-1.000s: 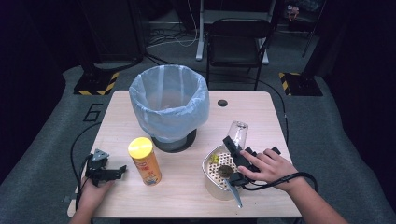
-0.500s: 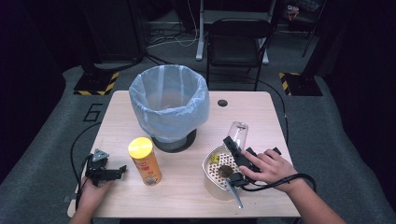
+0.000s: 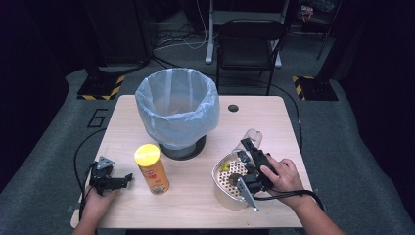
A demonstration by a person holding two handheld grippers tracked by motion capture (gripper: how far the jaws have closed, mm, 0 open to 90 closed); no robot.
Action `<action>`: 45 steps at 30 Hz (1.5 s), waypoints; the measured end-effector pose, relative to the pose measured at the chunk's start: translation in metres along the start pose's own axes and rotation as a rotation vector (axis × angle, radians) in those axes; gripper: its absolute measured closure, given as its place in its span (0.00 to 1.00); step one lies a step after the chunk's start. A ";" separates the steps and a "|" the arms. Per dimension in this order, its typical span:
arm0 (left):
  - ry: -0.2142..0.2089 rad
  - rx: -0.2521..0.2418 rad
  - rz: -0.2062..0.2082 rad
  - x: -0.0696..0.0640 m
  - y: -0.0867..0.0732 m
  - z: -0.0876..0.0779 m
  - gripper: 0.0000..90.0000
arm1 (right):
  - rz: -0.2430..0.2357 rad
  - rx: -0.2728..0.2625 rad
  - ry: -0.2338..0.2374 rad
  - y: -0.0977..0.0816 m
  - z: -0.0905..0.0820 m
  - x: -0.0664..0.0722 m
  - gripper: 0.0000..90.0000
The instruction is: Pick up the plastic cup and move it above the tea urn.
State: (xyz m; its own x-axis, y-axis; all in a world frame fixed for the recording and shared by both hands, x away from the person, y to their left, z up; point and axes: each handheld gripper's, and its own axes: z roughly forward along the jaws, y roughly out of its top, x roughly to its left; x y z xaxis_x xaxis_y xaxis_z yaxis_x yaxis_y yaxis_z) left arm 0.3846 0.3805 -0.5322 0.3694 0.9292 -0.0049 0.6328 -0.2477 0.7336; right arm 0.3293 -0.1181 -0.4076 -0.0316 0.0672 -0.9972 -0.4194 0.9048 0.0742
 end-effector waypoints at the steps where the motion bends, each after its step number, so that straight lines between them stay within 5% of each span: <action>1: 0.000 0.000 0.000 0.000 0.000 0.000 0.04 | 0.072 -0.003 0.010 -0.001 0.000 -0.001 0.39; 4: 0.000 0.000 0.000 0.000 0.000 0.000 0.04 | 0.297 -0.014 0.042 -0.005 0.002 -0.008 0.39; 7: 0.000 0.000 0.000 0.000 0.000 0.000 0.04 | 0.408 -0.022 0.037 -0.008 0.003 -0.013 0.39; 8: 0.000 0.000 0.000 0.000 0.000 0.000 0.04 | 0.534 -0.035 0.046 -0.011 0.005 -0.017 0.39; 11: 0.000 0.000 0.000 0.000 0.000 0.000 0.04 | 0.687 -0.058 0.081 -0.015 0.008 -0.027 0.39; 18: 0.000 0.000 0.000 0.000 0.000 0.000 0.04 | 0.915 -0.124 0.151 -0.021 0.017 -0.062 0.39; 20: 0.001 0.000 0.000 0.000 0.000 0.000 0.04 | 0.938 -0.131 0.165 -0.022 0.018 -0.067 0.39; 23: 0.001 0.000 0.000 0.000 0.000 0.000 0.04 | 1.034 -0.182 0.246 -0.022 0.024 -0.093 0.38; 28: 0.001 0.000 0.000 0.000 0.000 0.000 0.04 | 1.076 -0.203 0.270 -0.017 0.035 -0.119 0.38; 36: 0.001 0.001 0.001 0.000 0.000 0.000 0.04 | 1.181 -0.230 0.324 -0.013 0.058 -0.132 0.38; 45: 0.000 0.001 0.001 0.000 0.000 0.000 0.04 | 1.200 -0.206 0.341 -0.007 0.076 -0.144 0.38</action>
State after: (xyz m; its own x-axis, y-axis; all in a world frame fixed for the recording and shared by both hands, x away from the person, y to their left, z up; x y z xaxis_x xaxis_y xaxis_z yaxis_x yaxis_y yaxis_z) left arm 0.3844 0.3805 -0.5321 0.3698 0.9291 -0.0038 0.6333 -0.2491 0.7328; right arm 0.4052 -0.1022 -0.2642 -0.7080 0.6588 -0.2546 -0.0971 0.2663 0.9590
